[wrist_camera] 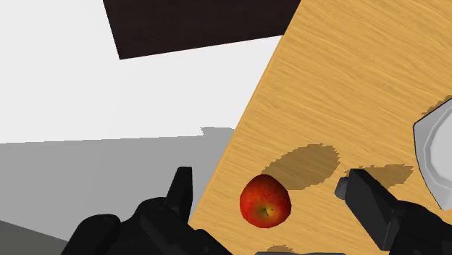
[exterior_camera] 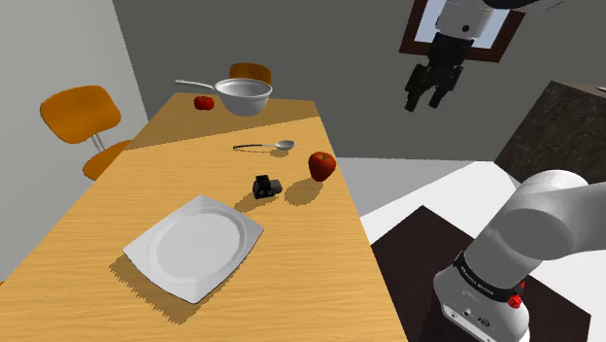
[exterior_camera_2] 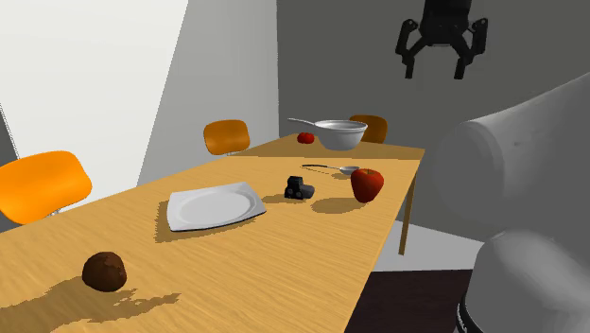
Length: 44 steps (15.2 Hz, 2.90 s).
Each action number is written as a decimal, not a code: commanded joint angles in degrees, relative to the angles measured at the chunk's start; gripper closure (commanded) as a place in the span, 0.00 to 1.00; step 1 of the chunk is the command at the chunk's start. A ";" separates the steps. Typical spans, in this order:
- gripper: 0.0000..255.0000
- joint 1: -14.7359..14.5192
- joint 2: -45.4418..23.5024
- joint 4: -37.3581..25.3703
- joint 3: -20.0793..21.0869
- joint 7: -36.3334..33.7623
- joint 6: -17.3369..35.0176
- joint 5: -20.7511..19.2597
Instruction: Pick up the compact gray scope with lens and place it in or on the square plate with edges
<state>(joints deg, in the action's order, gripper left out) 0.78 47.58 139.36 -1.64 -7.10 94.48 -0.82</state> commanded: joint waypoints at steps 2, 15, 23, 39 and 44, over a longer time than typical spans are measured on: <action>0.00 -0.56 -1.90 0.02 -0.16 1.19 1.77 -0.14; 0.00 -7.29 -28.97 -5.91 -0.63 16.00 20.92 -0.70; 0.00 -10.43 -45.74 -14.11 1.04 24.11 28.31 -0.86; 0.00 -16.27 -76.95 -37.12 6.43 36.13 34.02 -5.98; 0.00 -17.40 -82.09 -40.72 6.94 37.51 35.15 -7.25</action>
<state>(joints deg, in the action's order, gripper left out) -16.62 -33.71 99.02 5.34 30.21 129.21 -7.92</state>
